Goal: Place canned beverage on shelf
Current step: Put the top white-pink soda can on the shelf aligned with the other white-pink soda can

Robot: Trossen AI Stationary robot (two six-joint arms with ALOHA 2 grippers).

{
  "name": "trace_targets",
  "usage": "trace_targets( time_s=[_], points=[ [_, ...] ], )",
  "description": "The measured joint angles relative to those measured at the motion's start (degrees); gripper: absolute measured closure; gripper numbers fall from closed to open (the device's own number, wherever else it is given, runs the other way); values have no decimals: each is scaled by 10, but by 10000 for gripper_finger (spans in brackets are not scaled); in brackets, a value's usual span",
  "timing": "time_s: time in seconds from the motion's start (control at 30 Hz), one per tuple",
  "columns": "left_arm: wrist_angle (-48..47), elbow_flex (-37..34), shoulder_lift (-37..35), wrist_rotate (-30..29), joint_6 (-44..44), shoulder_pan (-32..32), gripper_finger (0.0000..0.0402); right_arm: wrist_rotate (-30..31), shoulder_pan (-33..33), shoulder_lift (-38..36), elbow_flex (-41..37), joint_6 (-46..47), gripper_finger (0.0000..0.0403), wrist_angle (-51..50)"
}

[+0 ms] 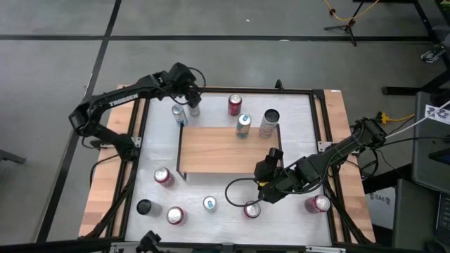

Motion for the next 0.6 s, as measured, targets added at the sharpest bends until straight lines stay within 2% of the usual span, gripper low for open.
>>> trace_targets(
  time_s=[0.3, 0.6],
  points=[
    [-22, 0, 40, -5, -15, 0, 7, 0, 0, 0, 0, 0, 118, 0],
    [-57, 0, 48, -1, -16, 0, 7, 0, 0, 0, 0, 0, 118, 0]
  ],
)
